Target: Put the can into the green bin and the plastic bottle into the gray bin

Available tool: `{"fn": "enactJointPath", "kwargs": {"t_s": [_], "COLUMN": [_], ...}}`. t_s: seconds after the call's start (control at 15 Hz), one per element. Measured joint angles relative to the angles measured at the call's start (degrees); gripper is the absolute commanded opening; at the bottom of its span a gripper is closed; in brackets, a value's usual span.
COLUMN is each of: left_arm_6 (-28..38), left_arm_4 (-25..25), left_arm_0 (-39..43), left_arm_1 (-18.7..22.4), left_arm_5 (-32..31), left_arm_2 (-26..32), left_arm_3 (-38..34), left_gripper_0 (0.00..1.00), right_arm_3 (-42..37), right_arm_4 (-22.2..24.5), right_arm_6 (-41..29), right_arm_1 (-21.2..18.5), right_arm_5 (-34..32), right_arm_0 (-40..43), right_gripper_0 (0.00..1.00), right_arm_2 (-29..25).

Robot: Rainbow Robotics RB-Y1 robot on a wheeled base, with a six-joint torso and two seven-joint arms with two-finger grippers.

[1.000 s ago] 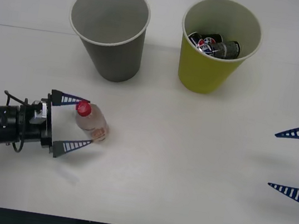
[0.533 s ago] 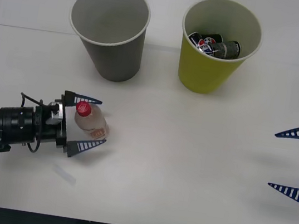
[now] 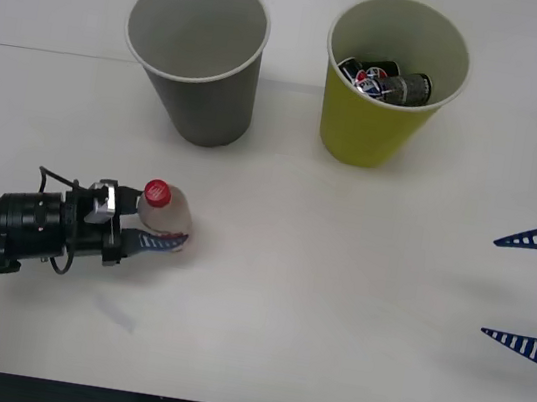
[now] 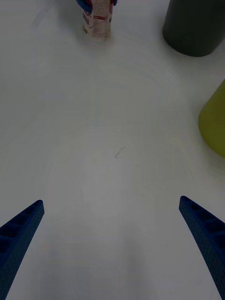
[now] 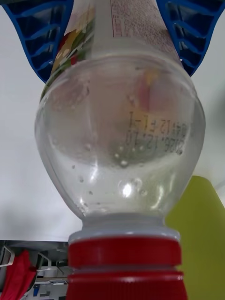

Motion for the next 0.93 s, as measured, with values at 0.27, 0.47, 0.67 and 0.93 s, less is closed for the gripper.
{"fn": "enactJointPath", "kwargs": {"t_s": [0.27, 0.47, 0.67, 0.93], "left_arm_6": [3.9, 14.38, 24.2, 36.27], "left_arm_4": [-1.9, -10.02, -17.21, -22.87], "left_arm_0": [-0.04, 1.44, 4.76, 7.85], "left_arm_1": [0.03, 0.23, 0.31, 1.49], "left_arm_5": [0.02, -0.04, -0.57, -1.18], "left_arm_2": [0.19, 4.43, 10.46, 15.25], "left_arm_3": [-1.21, -8.41, -15.72, -24.47], "left_gripper_0": [0.0, 0.0, 0.0, 0.0], "right_arm_3": [0.0, 0.0, 0.0, 0.0], "right_arm_4": [0.0, 0.0, 0.0, 0.0], "right_arm_6": [0.0, 0.0, 0.0, 0.0], "right_arm_1": [0.0, 0.0, 0.0, 0.0], "right_arm_5": [0.0, 0.0, 0.0, 0.0], "right_arm_0": [0.0, 0.0, 0.0, 0.0], "right_gripper_0": [1.0, 1.0, 1.0, 1.0], "right_arm_2": [0.0, 0.0, 0.0, 0.0]}}
